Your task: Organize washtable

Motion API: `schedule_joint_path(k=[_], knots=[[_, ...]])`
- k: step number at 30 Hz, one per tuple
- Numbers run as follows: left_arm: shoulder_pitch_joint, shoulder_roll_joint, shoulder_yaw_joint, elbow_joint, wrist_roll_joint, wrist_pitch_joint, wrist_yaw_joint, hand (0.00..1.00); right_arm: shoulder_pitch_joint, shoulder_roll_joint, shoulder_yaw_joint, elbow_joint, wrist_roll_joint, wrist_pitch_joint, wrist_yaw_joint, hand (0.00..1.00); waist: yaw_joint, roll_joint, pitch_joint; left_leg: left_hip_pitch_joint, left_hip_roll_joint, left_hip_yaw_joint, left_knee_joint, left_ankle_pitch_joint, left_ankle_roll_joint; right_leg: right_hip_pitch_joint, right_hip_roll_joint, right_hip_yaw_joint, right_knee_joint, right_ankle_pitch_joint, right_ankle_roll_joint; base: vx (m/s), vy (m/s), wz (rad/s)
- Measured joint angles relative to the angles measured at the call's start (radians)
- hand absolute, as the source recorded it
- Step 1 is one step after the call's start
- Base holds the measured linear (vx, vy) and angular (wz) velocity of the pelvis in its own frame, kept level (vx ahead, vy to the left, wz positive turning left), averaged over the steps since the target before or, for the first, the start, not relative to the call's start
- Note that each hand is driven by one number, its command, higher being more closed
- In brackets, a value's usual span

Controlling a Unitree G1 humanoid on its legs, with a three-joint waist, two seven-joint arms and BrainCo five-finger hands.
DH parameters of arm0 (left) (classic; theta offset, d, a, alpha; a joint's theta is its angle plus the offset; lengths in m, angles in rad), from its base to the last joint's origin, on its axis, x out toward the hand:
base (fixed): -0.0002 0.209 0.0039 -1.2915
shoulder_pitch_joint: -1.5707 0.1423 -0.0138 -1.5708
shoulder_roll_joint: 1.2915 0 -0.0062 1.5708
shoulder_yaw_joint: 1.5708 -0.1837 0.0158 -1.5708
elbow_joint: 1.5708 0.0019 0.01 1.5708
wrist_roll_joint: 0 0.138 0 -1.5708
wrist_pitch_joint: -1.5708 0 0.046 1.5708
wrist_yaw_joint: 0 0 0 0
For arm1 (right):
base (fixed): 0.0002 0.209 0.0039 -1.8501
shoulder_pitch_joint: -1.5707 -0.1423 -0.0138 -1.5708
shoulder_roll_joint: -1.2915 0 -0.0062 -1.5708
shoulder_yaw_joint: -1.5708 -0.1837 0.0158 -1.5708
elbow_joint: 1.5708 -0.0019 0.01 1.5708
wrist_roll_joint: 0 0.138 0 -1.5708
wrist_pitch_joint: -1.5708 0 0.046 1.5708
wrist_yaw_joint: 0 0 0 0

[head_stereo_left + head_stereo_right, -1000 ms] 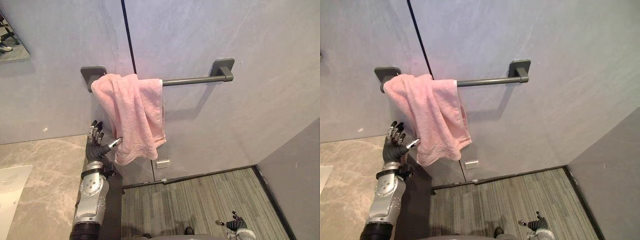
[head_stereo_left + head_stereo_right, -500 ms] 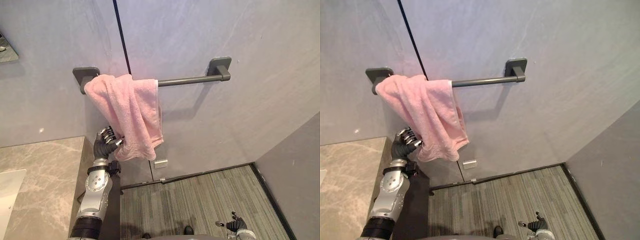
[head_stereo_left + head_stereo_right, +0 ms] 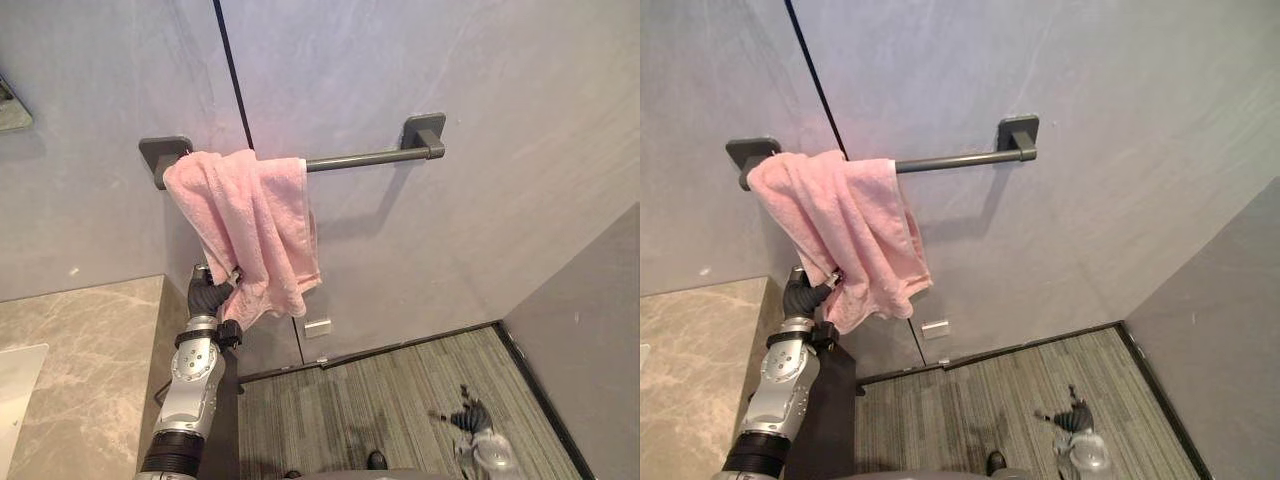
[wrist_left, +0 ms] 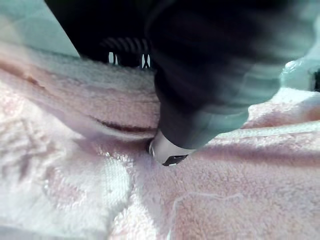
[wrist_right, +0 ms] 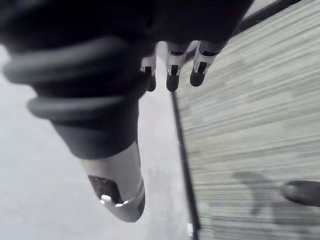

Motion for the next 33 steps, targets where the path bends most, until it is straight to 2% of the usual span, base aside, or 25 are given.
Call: schedule_joint_path(k=[6, 9, 13, 18, 20, 33], knots=[[0.007, -0.002, 0.013, -0.058, 0.000, -0.008, -0.001, 1.00, -0.007, -0.004, 0.021, -0.259, 0.022, -0.060, 0.011, 0.00, 0.008, -0.008, 0.000, -0.009, 0.001, 0.007, 0.002, 0.000, 0.000, -0.004, 0.001, 0.015, -0.002, 0.002, 0.002, -0.01, -0.004, -0.02], [0.010, -0.008, 0.012, -0.082, -0.010, -0.019, -0.003, 1.00, -0.021, -0.006, 0.065, -0.338, 0.043, -0.066, 0.028, 0.00, 0.010, -0.015, -0.003, -0.009, 0.002, 0.008, 0.004, 0.000, 0.000, -0.004, -0.001, 0.021, -0.002, 0.002, 0.002, 0.00, -0.006, -0.03], [0.038, -0.040, 0.002, -0.167, -0.044, -0.027, -0.042, 1.00, -0.082, -0.008, 0.135, -0.466, 0.095, -0.098, 0.052, 0.00, 0.012, -0.021, -0.002, -0.003, 0.002, 0.007, 0.005, 0.000, 0.000, -0.003, 0.000, 0.029, 0.002, 0.002, 0.002, -0.03, -0.012, -0.06], [0.047, -0.058, -0.001, -0.198, -0.052, -0.031, -0.044, 1.00, -0.181, -0.017, 0.176, -0.518, 0.135, -0.137, 0.068, 0.00, 0.025, -0.021, -0.002, 0.009, 0.005, 0.002, 0.006, 0.000, 0.000, 0.011, 0.002, 0.026, 0.005, 0.002, 0.002, -0.06, -0.020, 0.03], [0.047, -0.061, -0.011, -0.198, -0.056, -0.037, -0.044, 1.00, -0.207, -0.038, 0.198, -0.518, 0.153, -0.138, 0.067, 0.00, 0.037, -0.021, -0.002, 0.007, 0.006, -0.003, 0.008, 0.000, 0.000, 0.012, -0.001, 0.023, 0.005, 0.002, 0.002, -0.06, -0.024, 0.09], [0.054, -0.062, -0.036, -0.185, -0.080, -0.037, -0.065, 1.00, -0.356, -0.080, 0.253, -0.516, 0.221, -0.137, 0.066, 0.00, 0.049, -0.029, 0.001, -0.014, 0.004, -0.045, 0.017, 0.006, 0.001, 0.016, -0.001, -0.013, 0.005, 0.001, 0.001, -0.03, -0.019, 0.09]])
